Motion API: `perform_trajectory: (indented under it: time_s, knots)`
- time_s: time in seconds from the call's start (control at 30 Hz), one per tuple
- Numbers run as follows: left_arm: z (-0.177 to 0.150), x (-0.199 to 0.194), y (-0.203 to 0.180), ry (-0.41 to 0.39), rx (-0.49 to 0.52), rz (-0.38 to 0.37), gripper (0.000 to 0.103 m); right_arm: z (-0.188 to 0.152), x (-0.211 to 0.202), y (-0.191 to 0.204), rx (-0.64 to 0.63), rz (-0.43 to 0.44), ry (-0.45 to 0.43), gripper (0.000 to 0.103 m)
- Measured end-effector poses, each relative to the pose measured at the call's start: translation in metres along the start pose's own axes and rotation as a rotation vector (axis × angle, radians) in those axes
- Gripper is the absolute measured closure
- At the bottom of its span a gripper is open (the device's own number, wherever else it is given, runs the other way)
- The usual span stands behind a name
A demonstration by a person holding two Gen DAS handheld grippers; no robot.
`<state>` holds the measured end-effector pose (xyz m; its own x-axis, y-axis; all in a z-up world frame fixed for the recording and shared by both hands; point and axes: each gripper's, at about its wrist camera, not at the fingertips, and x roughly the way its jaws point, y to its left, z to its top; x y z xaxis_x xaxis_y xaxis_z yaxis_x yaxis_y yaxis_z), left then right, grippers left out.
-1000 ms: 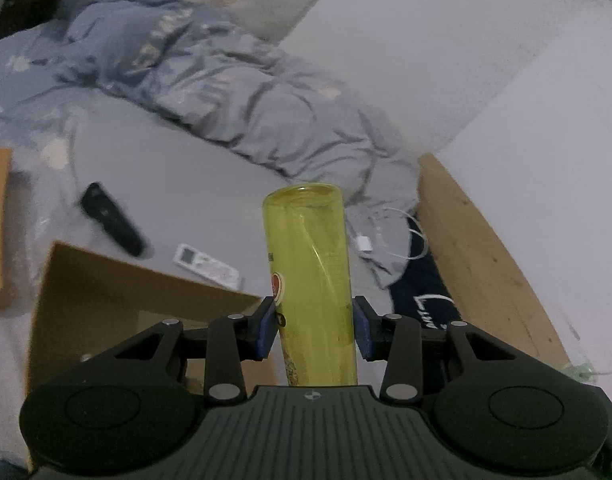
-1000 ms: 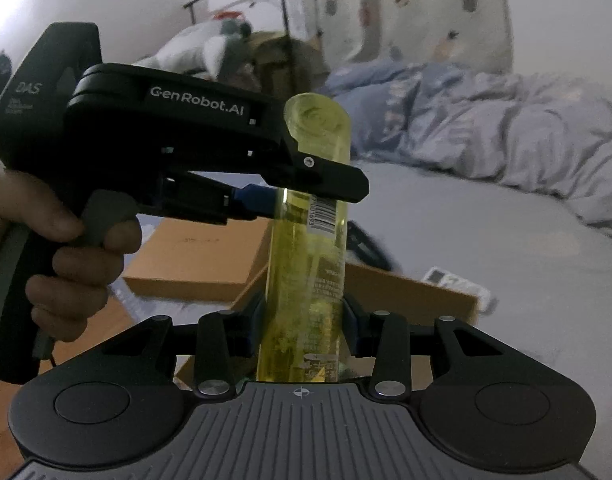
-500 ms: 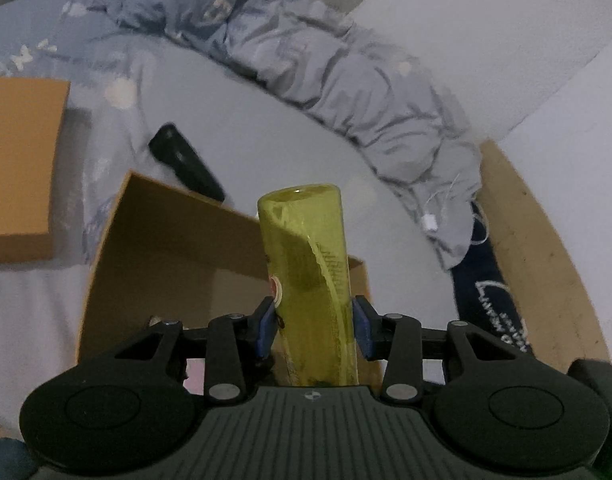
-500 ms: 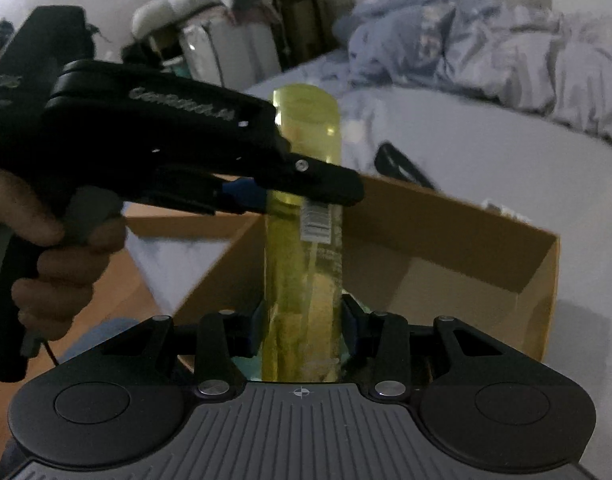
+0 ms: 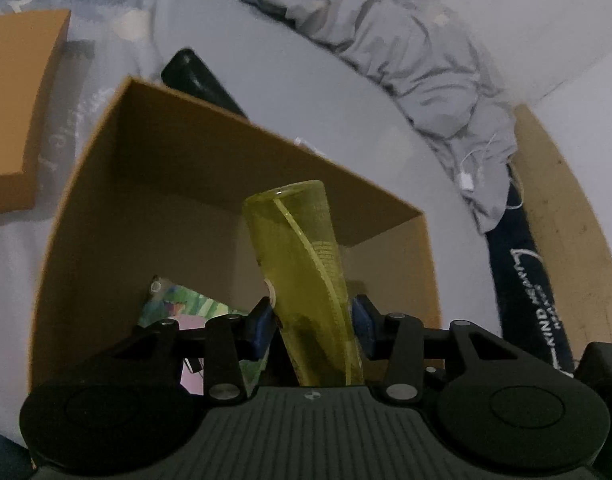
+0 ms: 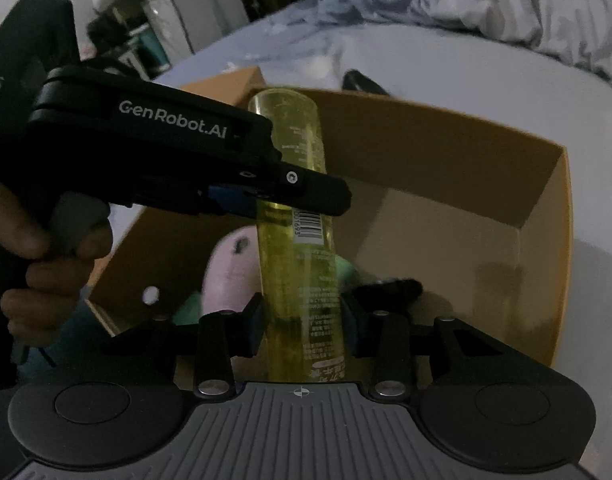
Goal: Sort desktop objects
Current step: 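Lower the bottle into the box beside the pink mouse and open the left gripper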
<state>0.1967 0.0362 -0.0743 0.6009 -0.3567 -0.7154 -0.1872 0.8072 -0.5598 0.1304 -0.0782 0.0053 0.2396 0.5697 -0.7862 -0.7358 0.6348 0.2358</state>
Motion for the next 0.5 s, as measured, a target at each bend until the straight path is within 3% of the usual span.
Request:
perform_trajectory:
  time_s: [0.5]
  knots:
    - [-0.011,0.008,0.003,0.037,0.030,0.085,0.045,-0.025,0.025,-0.021,0.035,-0.036,0.055,0.059]
